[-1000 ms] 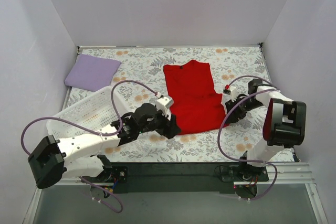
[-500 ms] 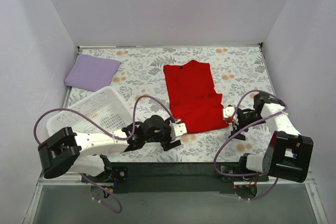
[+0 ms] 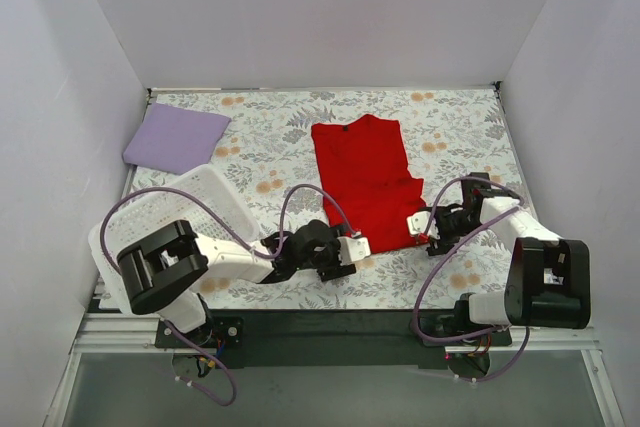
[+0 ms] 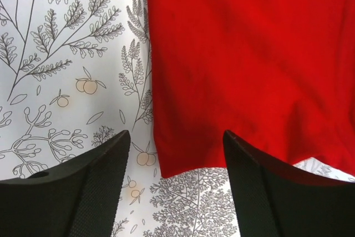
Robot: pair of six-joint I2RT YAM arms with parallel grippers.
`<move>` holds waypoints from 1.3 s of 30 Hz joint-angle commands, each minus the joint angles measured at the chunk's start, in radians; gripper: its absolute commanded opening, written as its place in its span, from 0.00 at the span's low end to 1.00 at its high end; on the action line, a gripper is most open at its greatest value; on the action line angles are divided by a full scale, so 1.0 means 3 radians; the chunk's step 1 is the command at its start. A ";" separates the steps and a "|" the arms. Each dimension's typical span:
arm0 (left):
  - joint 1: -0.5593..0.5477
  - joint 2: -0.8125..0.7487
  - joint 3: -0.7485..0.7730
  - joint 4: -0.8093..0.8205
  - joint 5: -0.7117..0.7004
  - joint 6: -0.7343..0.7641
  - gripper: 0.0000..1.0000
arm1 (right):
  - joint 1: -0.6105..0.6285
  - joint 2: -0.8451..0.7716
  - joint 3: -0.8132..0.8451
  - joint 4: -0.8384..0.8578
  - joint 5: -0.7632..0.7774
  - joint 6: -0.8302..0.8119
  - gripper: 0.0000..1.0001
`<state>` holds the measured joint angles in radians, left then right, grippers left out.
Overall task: Fold and stack the t-shirts
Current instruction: Fold the tshirt
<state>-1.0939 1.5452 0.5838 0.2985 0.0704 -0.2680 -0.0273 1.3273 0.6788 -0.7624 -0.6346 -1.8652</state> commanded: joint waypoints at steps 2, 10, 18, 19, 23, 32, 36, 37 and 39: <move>-0.0015 0.0126 0.0166 0.0115 -0.0229 0.0050 0.60 | 0.0060 0.0116 -0.0064 0.0214 0.0167 0.0025 0.71; -0.0015 0.0458 0.0293 -0.0003 -0.0510 0.0009 0.23 | 0.0086 0.0366 -0.0049 0.0332 0.0259 0.0260 0.30; -0.0025 0.0229 0.0186 -0.0043 -0.0256 -0.0114 0.00 | 0.0086 0.0127 -0.0095 -0.0014 0.0274 0.0551 0.01; -0.0035 0.0077 0.0130 -0.0069 -0.0240 -0.0129 0.00 | 0.0086 0.0081 -0.0095 -0.0127 0.0305 0.0552 0.01; -0.0178 -0.0211 0.0013 -0.0217 0.0235 -0.0180 0.00 | 0.0086 -0.0292 -0.0222 -0.0766 0.0351 0.0185 0.01; -0.0547 -0.0482 -0.0202 -0.0407 0.0446 -0.0447 0.00 | 0.0086 -0.1024 -0.0351 -0.1156 0.0040 0.0336 0.01; -0.0246 -0.0589 -0.0188 -0.0320 0.0445 -0.0263 0.00 | 0.0086 -0.0500 0.0216 -0.1059 -0.0175 0.0715 0.01; -0.0134 -0.0600 -0.0116 -0.0325 0.0572 -0.0237 0.00 | 0.0086 -0.0381 0.0531 -0.1008 -0.0231 0.0797 0.01; 0.0265 -0.0595 -0.0029 -0.0295 0.0736 -0.0140 0.00 | 0.0086 0.0016 0.0870 -0.0972 -0.0400 0.1062 0.01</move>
<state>-1.1332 1.4071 0.5282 0.1955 0.2340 -0.3550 -0.0021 1.2320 0.7811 -1.1000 -0.6533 -1.6684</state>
